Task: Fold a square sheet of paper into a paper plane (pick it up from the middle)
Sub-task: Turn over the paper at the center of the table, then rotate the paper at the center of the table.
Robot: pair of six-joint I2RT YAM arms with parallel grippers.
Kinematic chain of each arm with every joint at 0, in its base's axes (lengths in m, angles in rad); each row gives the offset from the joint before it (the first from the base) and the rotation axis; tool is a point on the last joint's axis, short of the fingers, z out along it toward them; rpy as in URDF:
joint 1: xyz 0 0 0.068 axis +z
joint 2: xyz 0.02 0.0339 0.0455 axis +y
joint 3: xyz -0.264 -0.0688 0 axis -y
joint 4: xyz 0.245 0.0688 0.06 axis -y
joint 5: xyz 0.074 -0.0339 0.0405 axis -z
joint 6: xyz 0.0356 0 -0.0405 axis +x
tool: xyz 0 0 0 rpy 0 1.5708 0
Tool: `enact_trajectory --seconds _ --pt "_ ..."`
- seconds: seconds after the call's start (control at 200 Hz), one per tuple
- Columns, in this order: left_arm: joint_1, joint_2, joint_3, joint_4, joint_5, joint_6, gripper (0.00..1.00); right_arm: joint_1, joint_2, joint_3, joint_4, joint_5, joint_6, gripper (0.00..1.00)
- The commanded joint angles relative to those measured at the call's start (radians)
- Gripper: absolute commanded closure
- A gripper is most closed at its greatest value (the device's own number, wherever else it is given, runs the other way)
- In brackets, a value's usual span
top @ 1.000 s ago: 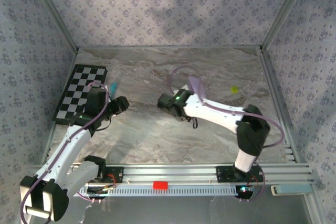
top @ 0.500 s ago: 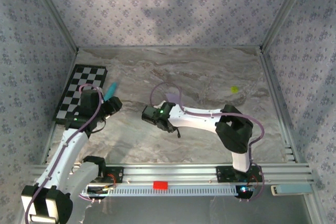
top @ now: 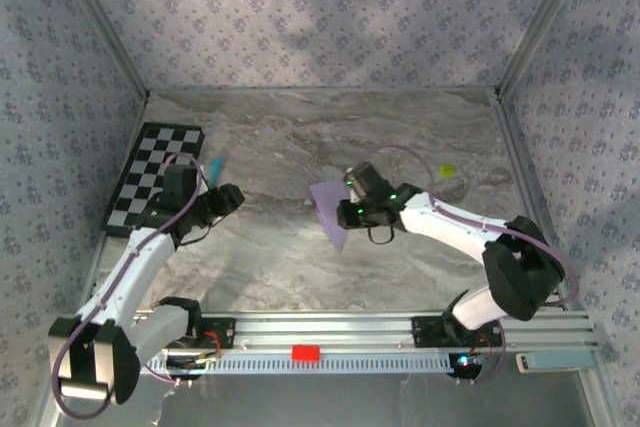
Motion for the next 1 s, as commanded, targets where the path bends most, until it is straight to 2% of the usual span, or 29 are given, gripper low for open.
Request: enact_trajectory --seconds 0.0,0.185,0.34,0.63,0.995 --pt "-0.03 0.044 0.009 0.102 0.093 -0.061 0.5 -0.07 0.026 -0.096 0.265 -0.312 0.121 0.85" --pt "-0.105 0.132 0.038 0.152 0.075 -0.094 0.58 -0.089 0.113 -0.084 0.307 -0.396 0.117 0.91" --pt "-0.132 0.184 0.062 0.169 0.08 -0.106 0.61 -0.086 0.189 -0.062 0.328 -0.407 0.138 0.93" --pt "-0.164 0.245 0.062 0.231 0.114 -0.139 0.65 -0.074 0.26 -0.074 0.344 -0.379 0.183 0.94" --pt "-0.253 0.393 0.129 0.315 0.153 -0.166 0.73 -0.015 0.284 -0.09 0.31 -0.252 0.328 0.94"
